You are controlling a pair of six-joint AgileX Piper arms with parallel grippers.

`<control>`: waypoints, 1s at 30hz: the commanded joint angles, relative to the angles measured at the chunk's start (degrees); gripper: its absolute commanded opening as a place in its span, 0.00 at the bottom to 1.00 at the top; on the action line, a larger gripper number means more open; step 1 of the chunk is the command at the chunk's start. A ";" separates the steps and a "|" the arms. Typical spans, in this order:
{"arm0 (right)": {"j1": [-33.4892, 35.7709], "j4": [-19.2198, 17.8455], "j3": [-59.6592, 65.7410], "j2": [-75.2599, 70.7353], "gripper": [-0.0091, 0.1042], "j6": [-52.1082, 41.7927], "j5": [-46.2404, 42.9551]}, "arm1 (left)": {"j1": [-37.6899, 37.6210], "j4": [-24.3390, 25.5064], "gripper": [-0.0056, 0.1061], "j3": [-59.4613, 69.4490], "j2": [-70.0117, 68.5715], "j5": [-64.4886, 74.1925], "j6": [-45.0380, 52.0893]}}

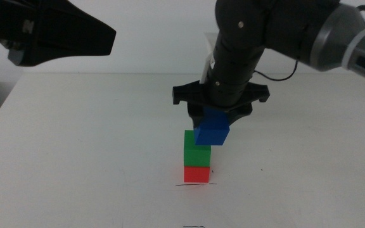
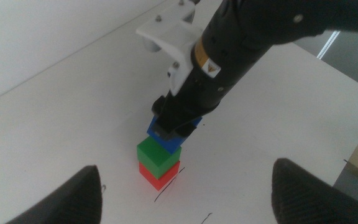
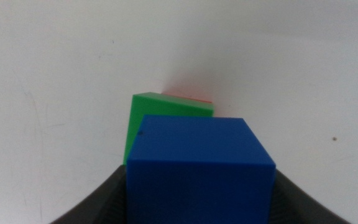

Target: Stack red cubes first, then green, then blue cubes in a specific spot.

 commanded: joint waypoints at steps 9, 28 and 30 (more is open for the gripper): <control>1.33 -1.90 -3.33 -1.49 0.07 2.37 3.26 | 0.06 -2.72 0.89 -1.20 -0.58 -2.63 -0.18; 1.48 -1.09 -5.29 1.20 0.19 1.71 1.24 | 0.06 -2.72 0.89 -1.20 -0.59 -2.63 -0.18; 1.95 -0.98 -5.29 1.20 0.22 1.71 0.83 | 0.06 -2.72 0.89 -1.20 -0.59 -2.63 -0.18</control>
